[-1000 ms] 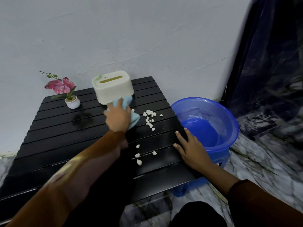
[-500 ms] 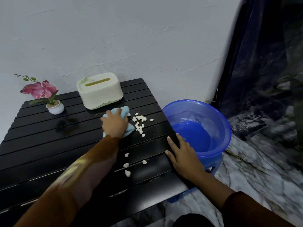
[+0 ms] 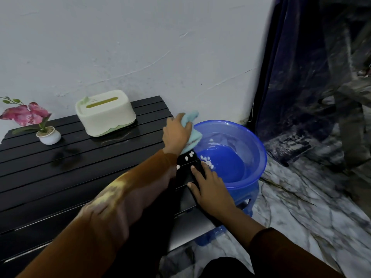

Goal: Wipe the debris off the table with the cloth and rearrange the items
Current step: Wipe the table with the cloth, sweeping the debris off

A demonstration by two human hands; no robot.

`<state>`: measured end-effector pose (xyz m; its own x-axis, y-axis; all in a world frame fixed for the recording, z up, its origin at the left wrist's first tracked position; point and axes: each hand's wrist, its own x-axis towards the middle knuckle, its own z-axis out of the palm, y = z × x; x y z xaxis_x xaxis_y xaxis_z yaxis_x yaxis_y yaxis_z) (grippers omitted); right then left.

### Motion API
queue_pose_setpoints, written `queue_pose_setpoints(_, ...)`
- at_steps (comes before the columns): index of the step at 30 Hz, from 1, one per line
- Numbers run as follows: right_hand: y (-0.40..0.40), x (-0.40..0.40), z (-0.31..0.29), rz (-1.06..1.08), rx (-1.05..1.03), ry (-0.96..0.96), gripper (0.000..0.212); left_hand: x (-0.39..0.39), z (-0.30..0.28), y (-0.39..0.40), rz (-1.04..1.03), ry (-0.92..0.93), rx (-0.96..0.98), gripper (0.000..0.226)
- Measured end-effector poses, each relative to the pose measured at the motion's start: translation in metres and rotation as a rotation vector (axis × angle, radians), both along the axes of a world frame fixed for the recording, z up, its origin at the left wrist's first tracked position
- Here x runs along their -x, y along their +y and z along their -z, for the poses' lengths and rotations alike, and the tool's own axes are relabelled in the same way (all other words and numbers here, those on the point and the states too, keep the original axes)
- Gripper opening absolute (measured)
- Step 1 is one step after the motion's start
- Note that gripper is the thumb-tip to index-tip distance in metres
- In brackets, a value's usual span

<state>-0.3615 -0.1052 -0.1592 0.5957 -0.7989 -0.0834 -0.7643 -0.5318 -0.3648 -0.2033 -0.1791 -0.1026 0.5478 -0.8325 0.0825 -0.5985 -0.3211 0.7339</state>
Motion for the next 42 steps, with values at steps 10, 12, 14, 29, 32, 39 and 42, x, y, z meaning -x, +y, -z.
queue_pose_setpoints(10, 0.002, -0.001, -0.005, 0.008, -0.029, -0.03, 0.055, -0.083, 0.021, 0.099, -0.238, -0.236, -0.309, 0.042)
queue_pose_setpoints(12, 0.002, 0.0, -0.005, 0.011, -0.034, -0.043, 0.055, -0.073, 0.028, 0.099, -0.265, -0.262, -0.326, 0.042)
queue_pose_setpoints(14, 0.001, 0.001, -0.004, 0.016, -0.042, -0.053, 0.056, -0.059, 0.028, 0.086, -0.237, -0.279, -0.336, 0.043)
queue_pose_setpoints(29, -0.001, 0.015, -0.005, 0.105, -0.217, -0.321, 0.064, -0.002, -0.014, 0.071, -0.178, 0.079, 0.029, 0.042)
queue_pose_setpoints(32, 0.004, 0.015, -0.012, 0.088, -0.244, -0.293, 0.065, -0.027, -0.02, 0.118, -0.257, 0.006, -0.025, 0.044)
queue_pose_setpoints(39, 0.02, 0.026, -0.016, 0.063, -0.218, -0.209, 0.072, -0.042, 0.004, 0.23, -0.42, -0.098, -0.24, 0.042)
queue_pose_setpoints(42, 0.024, 0.033, -0.019, 0.045, -0.232, -0.197, 0.071, -0.022, 0.02, 0.249, -0.434, -0.12, -0.301, 0.043)
